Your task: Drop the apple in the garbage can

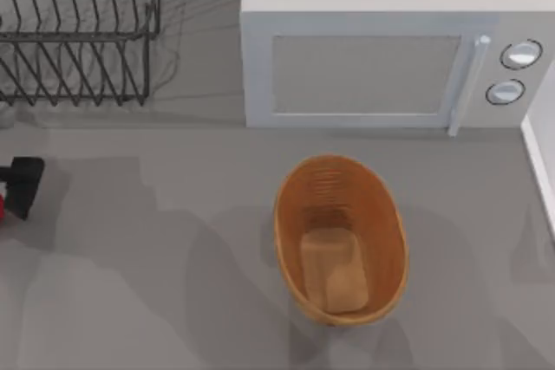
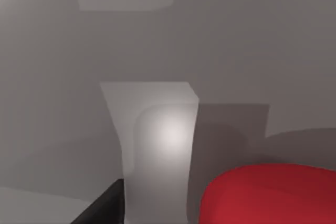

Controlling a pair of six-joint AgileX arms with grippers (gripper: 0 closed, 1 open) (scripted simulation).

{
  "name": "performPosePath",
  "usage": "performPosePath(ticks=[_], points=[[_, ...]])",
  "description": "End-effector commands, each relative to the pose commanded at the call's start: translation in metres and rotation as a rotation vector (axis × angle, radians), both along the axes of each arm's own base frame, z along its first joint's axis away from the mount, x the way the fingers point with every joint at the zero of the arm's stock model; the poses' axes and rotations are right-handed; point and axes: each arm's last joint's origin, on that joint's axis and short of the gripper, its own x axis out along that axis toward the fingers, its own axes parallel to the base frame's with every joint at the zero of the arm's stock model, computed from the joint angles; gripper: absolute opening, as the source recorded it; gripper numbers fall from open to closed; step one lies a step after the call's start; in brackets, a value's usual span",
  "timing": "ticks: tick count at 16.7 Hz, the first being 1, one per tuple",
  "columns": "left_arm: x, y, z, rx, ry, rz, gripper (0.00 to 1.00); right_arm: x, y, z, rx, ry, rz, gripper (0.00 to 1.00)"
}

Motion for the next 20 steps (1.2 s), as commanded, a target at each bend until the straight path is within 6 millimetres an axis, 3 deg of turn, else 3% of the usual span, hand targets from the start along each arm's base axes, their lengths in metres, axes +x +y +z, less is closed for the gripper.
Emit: performPosePath(ticks=[1, 14, 20], points=[[0.0, 0.0, 0.0, 0.0, 0.0, 0.0, 1.0, 0.0, 0.0, 0.0, 0.0, 0.0, 0.0, 1.0], [0.0, 0.0, 0.0, 0.0, 0.0, 0.0, 0.02, 0.0, 0.0, 0.0, 0.0, 0.0, 0.0, 1.0], [0.0, 0.0, 0.0, 0.0, 0.0, 0.0, 0.0, 0.0, 0.0, 0.0, 0.0, 0.0, 0.0, 1.0]])
